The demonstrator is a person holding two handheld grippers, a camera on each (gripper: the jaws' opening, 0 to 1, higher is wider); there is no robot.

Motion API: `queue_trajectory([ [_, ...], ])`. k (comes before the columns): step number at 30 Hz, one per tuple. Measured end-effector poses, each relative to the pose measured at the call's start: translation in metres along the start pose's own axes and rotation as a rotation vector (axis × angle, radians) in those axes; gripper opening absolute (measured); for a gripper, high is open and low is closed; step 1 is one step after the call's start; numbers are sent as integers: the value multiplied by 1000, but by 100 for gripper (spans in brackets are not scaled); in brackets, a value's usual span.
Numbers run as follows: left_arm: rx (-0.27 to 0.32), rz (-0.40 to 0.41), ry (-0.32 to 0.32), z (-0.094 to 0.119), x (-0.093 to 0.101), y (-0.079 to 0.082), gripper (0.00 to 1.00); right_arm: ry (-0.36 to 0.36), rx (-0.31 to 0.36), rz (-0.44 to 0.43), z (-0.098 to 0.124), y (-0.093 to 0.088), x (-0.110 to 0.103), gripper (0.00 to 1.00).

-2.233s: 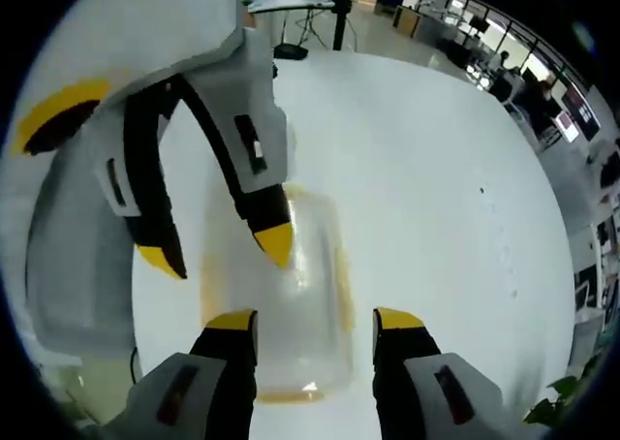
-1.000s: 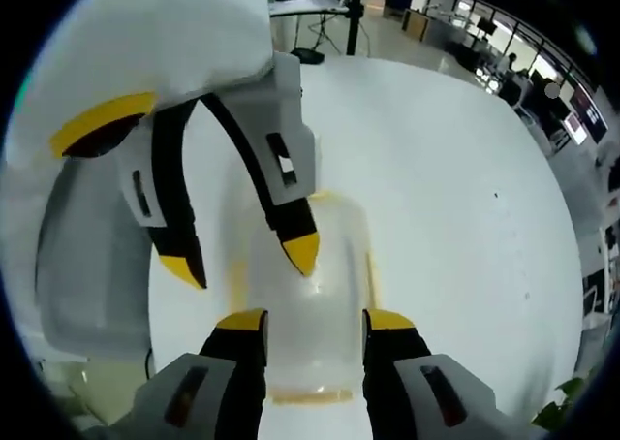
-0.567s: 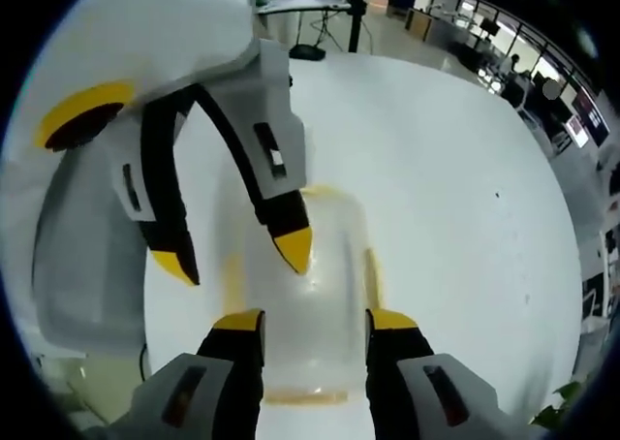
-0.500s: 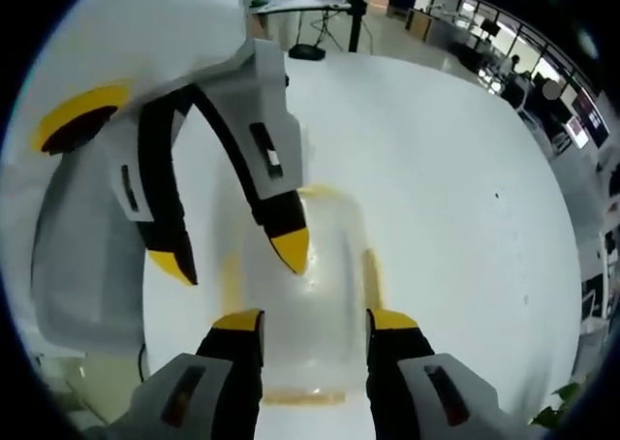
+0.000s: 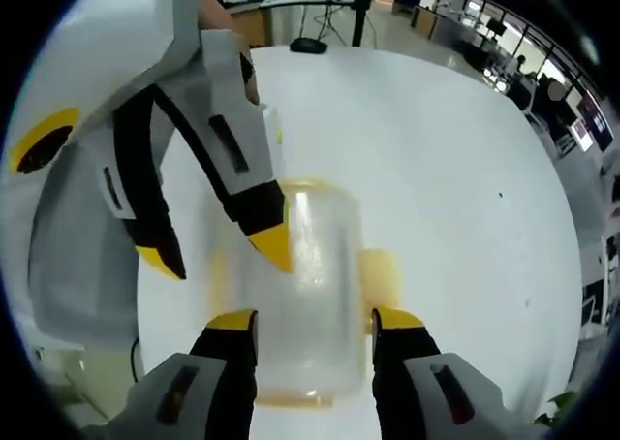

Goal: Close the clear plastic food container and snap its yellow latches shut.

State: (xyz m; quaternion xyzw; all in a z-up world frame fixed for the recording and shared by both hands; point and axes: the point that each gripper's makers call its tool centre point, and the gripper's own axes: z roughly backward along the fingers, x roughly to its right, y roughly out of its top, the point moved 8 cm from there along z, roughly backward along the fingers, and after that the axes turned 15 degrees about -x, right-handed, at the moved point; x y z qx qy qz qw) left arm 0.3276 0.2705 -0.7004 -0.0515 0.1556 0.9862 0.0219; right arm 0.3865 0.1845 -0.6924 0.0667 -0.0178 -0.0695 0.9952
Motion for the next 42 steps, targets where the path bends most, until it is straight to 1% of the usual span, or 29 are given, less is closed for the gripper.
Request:
queue_trajectory([
  [4,0,0,20,-2,3,0,53,18,-2,-1,-2,0,2,47],
  [10,-14,-24,56,-4,5,1,52,50,3,0,-4,-2,6,48],
  [15,-28,-34,93,-6,5,2,50,85,17,4,-6,-3,8,48],
  [19,-37,-52,119,-6,4,2,45,113,13,15,-8,-1,10,49],
  [22,-49,-62,146,-7,3,2,42,130,0,37,-9,1,11,49],
  [24,-52,-67,154,-7,2,3,40,137,-5,42,-10,2,11,49],
  [30,-67,-96,185,-11,4,6,42,167,-39,72,-13,6,14,50],
  [34,-70,-92,187,-10,2,6,42,178,-48,79,-13,6,14,49],
  [37,-69,-97,192,-12,2,6,41,179,-69,89,-14,9,14,49],
  [40,-71,-97,200,-13,2,7,41,183,-112,97,-15,13,14,49],
  [42,-77,-88,200,-13,1,8,40,197,-117,90,-16,13,15,48],
])
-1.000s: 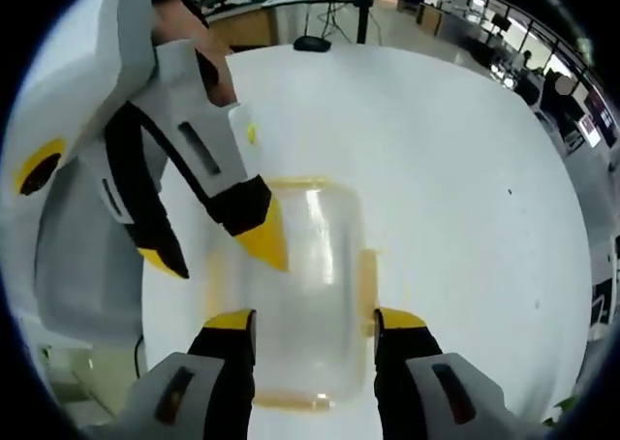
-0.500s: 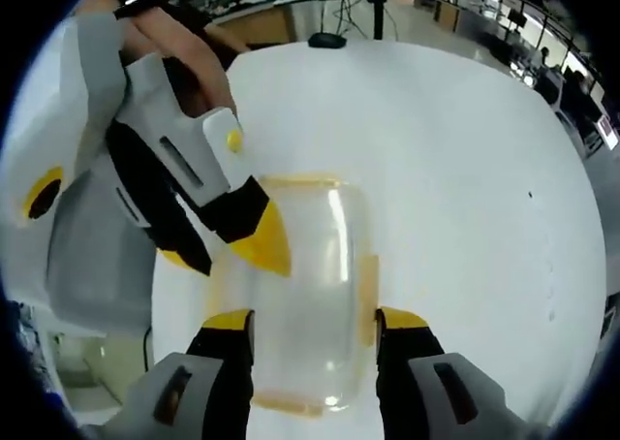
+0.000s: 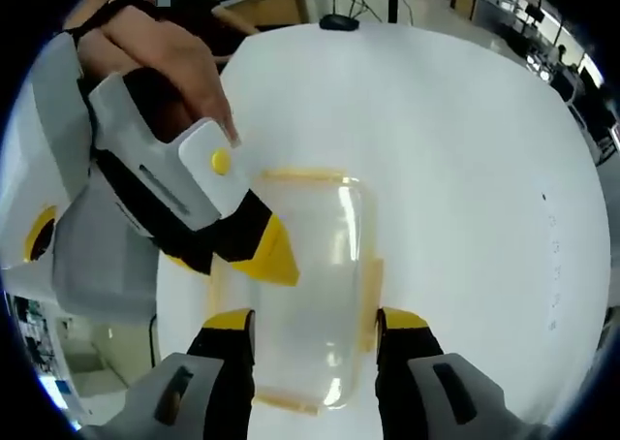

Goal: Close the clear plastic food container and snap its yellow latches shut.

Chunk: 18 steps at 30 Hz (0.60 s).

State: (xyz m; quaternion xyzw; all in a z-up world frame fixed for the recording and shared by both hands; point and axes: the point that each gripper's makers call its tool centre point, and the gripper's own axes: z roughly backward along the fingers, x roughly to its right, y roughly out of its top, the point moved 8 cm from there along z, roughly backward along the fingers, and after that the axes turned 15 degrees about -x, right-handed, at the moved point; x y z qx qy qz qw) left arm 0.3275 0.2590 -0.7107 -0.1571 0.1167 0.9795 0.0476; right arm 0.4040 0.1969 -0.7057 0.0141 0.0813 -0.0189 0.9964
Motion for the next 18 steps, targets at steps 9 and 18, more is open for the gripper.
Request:
queue_trajectory([
  [9,-14,1,2,3,-7,-6,38,34,-16,-5,-6,-1,2,46],
  [18,-15,-27,22,2,-1,0,40,41,-23,-4,-3,0,1,49],
])
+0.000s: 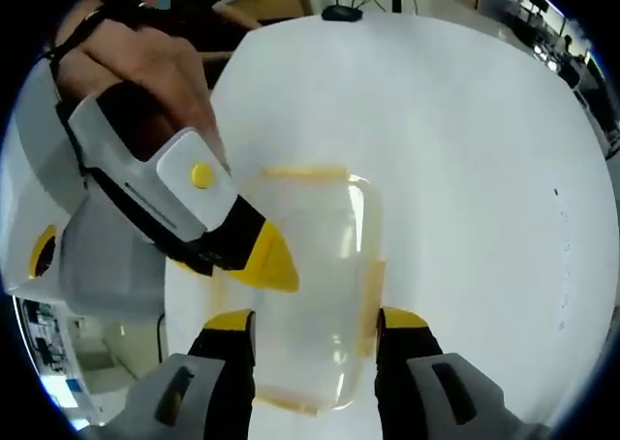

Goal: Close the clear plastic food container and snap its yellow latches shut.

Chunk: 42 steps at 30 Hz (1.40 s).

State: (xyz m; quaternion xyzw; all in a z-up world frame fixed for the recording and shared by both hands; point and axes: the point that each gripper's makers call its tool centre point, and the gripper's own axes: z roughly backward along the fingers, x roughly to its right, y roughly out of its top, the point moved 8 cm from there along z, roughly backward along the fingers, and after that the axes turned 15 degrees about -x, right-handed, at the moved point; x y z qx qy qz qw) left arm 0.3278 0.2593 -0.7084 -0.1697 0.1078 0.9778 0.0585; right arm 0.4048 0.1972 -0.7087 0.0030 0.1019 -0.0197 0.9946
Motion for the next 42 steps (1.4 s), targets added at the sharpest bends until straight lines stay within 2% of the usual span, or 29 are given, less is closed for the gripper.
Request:
queue_trajectory([
  [6,2,-29,0,2,2,0,40,1,33,-29,1,-2,-3,49],
  [9,-32,-59,5,3,3,1,41,-46,43,-23,4,-2,-3,53],
  [11,-27,-46,-25,4,5,0,45,-60,39,-22,4,-3,-4,55],
  [14,-35,-41,-64,4,9,-3,56,-78,29,-18,5,-7,-7,58],
  [19,-32,-39,-63,10,5,-6,58,-106,39,-39,9,-15,-13,65],
  [28,-35,-30,-57,13,-5,-12,69,-157,26,-34,13,-22,-25,71],
  [30,-48,-34,-71,12,-6,-14,73,-167,20,-34,12,-24,-27,73],
  [37,-72,-56,-68,10,-17,-22,76,-214,17,-30,10,-28,-36,75],
  [42,-94,-62,-77,5,-22,-28,83,-250,5,-32,8,-30,-41,79],
])
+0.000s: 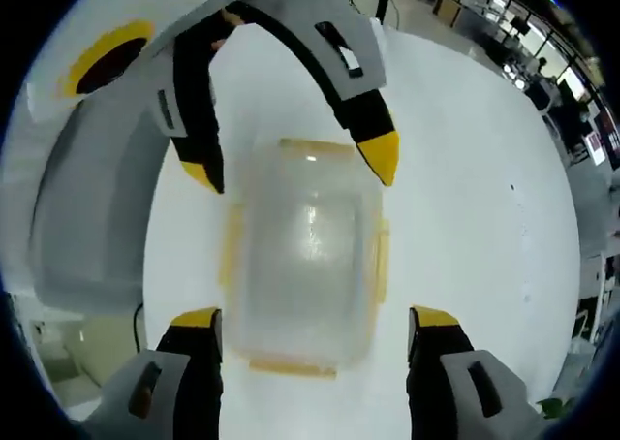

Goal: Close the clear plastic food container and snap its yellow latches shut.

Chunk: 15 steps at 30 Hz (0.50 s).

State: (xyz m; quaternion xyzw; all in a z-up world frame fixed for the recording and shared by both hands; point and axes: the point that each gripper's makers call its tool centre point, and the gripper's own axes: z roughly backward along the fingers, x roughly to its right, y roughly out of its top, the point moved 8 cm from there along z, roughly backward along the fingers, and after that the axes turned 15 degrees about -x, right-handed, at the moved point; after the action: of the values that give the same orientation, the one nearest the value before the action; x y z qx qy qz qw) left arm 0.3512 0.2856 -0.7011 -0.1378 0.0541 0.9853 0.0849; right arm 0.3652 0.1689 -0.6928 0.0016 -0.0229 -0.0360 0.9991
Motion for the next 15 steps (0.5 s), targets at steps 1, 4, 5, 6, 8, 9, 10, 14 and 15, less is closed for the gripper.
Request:
queue_trajectory([
  [1,-6,-4,2,0,-1,-1,83,-7,-6,3,-1,-1,-1,80],
  [4,-14,-13,5,-2,-6,-2,86,-24,-14,1,-3,-2,-4,82],
  [5,-16,-13,4,-3,-7,-3,87,-27,-15,-1,-4,-2,-5,82],
  [6,-25,-16,2,-4,-9,-3,88,-34,-18,-4,-5,-3,-6,82],
  [8,-30,-20,2,-6,-10,-4,90,-46,-30,-7,-8,-5,-7,83],
  [9,-30,-24,4,-6,-10,-4,91,-50,-32,-10,-9,-6,-7,83],
  [10,-31,-33,5,-8,-10,-3,92,-56,-34,-12,-10,-6,-8,84],
  [14,-49,-52,8,-13,-11,-1,94,-65,-42,-24,-14,-9,-10,85],
  [15,-47,-55,9,-13,-12,0,94,-74,-47,-28,-16,-10,-10,85],
])
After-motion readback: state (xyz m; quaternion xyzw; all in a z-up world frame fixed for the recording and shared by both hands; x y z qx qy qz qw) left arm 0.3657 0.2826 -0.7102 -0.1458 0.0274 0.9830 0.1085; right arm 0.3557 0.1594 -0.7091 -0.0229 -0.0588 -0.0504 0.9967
